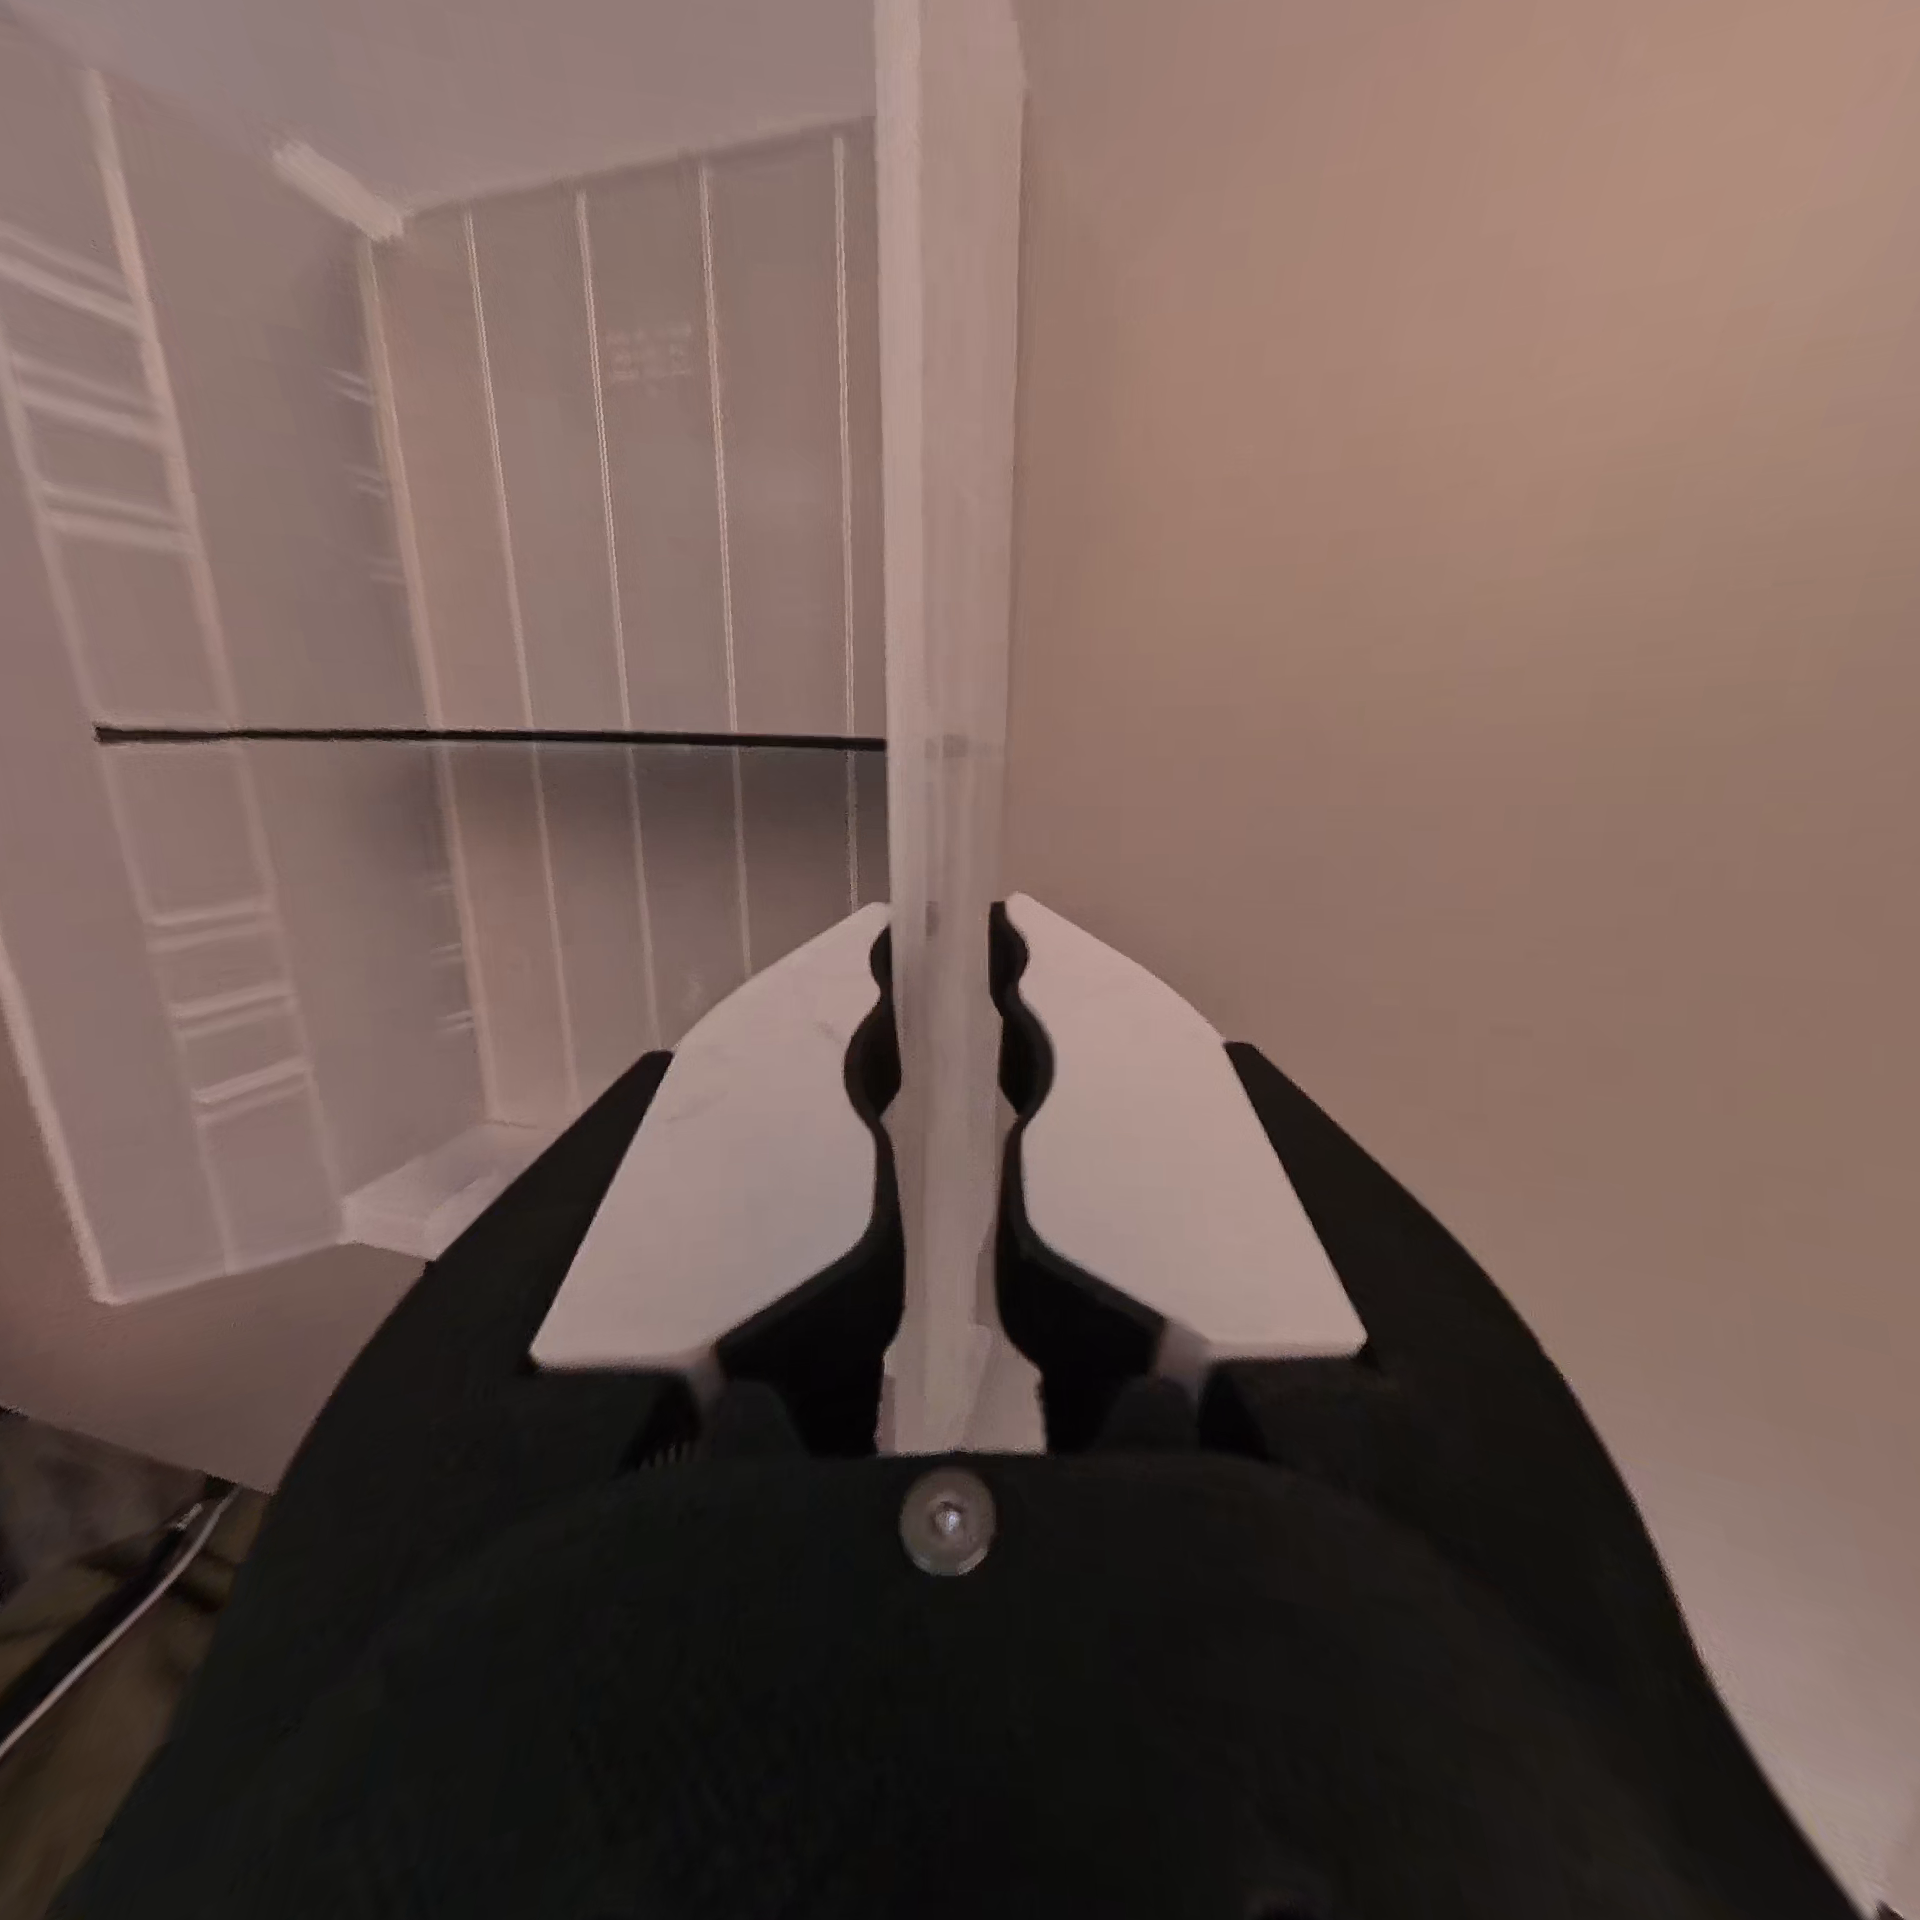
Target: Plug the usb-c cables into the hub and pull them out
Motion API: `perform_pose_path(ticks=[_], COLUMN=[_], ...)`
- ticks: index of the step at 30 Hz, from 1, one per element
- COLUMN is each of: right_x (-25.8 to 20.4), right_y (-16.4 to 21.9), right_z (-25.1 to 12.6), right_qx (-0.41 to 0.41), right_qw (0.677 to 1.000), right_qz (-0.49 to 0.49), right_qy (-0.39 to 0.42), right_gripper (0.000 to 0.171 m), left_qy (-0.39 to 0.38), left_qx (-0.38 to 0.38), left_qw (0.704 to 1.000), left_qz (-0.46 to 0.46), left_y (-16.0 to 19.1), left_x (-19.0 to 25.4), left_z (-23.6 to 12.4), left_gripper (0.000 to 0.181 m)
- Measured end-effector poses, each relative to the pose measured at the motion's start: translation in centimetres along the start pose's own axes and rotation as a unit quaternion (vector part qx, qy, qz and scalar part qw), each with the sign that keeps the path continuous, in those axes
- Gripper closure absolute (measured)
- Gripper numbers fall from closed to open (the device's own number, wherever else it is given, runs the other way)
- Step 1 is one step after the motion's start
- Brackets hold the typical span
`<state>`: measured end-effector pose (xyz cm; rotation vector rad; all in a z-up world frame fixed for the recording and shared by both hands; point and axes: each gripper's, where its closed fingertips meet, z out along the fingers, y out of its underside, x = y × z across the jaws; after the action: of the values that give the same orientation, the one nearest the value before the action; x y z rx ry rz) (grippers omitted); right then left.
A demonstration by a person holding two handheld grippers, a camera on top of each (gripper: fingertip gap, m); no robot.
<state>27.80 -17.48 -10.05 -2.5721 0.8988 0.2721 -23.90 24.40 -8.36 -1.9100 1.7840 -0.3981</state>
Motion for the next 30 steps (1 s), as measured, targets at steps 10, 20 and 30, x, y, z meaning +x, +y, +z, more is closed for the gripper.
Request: perform_pose_path(ticks=[10,20,30], right_x=[1.02,0.47,0.44], right_y=[-0.27,-0.75,-0.75], right_z=[-0.59,-0.62,-0.60], right_qx=[0.020,0.026,0.025], right_qw=[1.000,1.000,1.000], right_qz=[0.016,0.007,0.005], right_qy=[0.009,0.007,0.006], right_gripper=[0.160,0.156,0.155], left_qy=[0.005,0.005,0.022], left_qx=[-0.001,0.004,0.022], left_qw=[1.000,1.000,1.000], left_qz=[0.003,0.011,0.003], left_y=[0.02,-0.06,-0.14], left_x=[0.15,0.16,0.19], left_z=[-0.20,-0.24,-0.29], left_gripper=[0.169,0.169,0.170])
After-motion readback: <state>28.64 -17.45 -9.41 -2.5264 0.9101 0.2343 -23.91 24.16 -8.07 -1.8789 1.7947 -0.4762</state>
